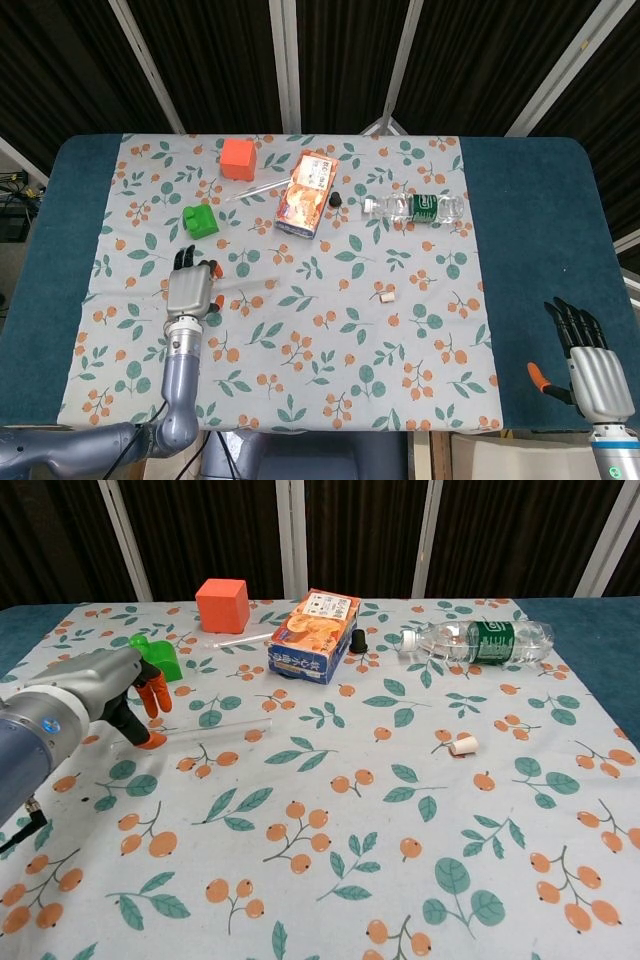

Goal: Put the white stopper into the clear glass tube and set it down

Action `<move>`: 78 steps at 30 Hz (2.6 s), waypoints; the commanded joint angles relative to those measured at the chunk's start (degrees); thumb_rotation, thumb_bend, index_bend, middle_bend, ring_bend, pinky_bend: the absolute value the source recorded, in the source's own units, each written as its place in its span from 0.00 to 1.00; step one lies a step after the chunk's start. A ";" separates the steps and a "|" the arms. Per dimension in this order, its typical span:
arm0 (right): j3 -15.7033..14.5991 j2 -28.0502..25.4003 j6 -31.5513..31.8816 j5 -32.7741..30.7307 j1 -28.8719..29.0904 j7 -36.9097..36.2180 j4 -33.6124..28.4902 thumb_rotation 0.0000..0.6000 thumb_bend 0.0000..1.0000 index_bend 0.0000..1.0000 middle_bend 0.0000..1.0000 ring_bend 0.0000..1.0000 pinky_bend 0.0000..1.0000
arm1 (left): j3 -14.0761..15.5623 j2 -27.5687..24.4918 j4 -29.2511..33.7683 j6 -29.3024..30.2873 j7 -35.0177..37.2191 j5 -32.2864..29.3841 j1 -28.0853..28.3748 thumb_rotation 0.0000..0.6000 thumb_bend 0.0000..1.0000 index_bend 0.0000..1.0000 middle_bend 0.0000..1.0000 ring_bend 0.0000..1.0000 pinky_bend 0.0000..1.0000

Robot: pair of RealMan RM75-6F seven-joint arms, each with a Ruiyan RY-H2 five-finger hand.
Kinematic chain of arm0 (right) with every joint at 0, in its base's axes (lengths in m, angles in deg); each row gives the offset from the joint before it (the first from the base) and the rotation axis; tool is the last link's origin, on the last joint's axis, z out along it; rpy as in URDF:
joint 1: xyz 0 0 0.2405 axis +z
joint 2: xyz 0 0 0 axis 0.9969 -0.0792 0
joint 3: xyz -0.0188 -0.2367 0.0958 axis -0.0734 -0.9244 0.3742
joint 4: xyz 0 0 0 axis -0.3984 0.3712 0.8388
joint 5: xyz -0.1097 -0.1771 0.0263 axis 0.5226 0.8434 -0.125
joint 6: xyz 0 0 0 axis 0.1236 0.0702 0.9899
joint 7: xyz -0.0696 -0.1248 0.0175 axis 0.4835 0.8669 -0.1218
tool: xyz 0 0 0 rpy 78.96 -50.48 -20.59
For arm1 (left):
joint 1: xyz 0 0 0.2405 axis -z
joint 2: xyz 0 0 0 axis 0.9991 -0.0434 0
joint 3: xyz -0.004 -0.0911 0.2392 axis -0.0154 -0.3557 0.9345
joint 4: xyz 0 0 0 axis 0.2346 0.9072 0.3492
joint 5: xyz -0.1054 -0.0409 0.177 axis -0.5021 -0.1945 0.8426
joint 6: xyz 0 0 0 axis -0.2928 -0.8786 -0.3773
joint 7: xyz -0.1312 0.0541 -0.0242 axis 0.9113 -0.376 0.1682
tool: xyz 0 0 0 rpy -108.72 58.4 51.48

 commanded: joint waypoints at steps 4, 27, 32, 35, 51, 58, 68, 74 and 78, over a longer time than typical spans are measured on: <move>0.06 0.00 -0.04 0.16 -0.02 -0.48 -0.02 1.00 0.36 0.00 0.00 0.00 0.00 | -0.29 2.24 -1.94 0.10 -1.23 -1.48 1.85 1.00 0.38 0.45 0.37 0.04 0.00; 0.04 -0.55 -0.58 0.08 -0.23 -2.41 -0.45 1.00 0.36 0.00 0.00 0.00 0.00 | -2.97 7.05 -7.47 0.21 -3.85 -7.32 5.89 1.00 0.40 0.47 0.34 0.04 0.00; 0.19 -0.59 -0.84 -0.18 -0.15 -2.52 -0.61 1.00 0.36 0.00 0.00 0.00 0.00 | -3.16 7.48 -8.13 0.05 -4.32 -8.38 6.39 1.00 0.42 0.48 0.34 0.04 0.00; 0.26 -0.59 -0.93 -0.31 -0.14 -2.49 -0.55 1.00 0.36 0.00 0.00 0.00 0.00 | -3.11 7.55 -8.25 -0.03 -4.17 -8.57 6.49 1.00 0.47 0.50 0.35 0.04 0.00; 0.41 -0.60 -1.03 -0.75 -0.37 -2.72 -0.66 1.00 0.36 0.00 0.00 0.00 0.00 | -2.37 5.36 -5.21 -0.65 0.57 -4.90 5.98 1.00 0.70 0.53 0.39 0.06 0.00; 0.39 -0.50 -0.64 -0.38 -0.54 -2.49 -0.54 1.00 0.36 0.00 0.00 0.00 0.00 | -2.06 2.89 -1.52 -1.44 5.32 -0.86 5.18 1.00 0.71 0.53 0.40 0.06 0.00; 0.67 -0.21 -0.77 -0.63 -0.43 -1.27 -0.88 1.00 0.36 0.00 0.00 0.00 0.00 | 0.84 -4.05 3.92 -5.86 15.56 8.07 2.99 1.00 0.72 0.54 0.42 0.06 0.00; 1.31 0.43 -1.34 -1.04 0.27 1.32 -2.10 1.00 0.36 0.00 0.00 0.00 0.00 | 1.62 -7.01 5.13 -7.75 20.15 11.05 2.25 1.00 0.73 0.54 0.43 0.07 0.00; 2.25 1.34 -2.23 -1.31 1.50 4.28 -3.44 1.00 0.36 0.00 0.00 0.00 0.00 | 2.00 -8.75 5.57 -9.21 23.50 12.62 1.79 1.00 0.74 0.55 0.43 0.07 0.00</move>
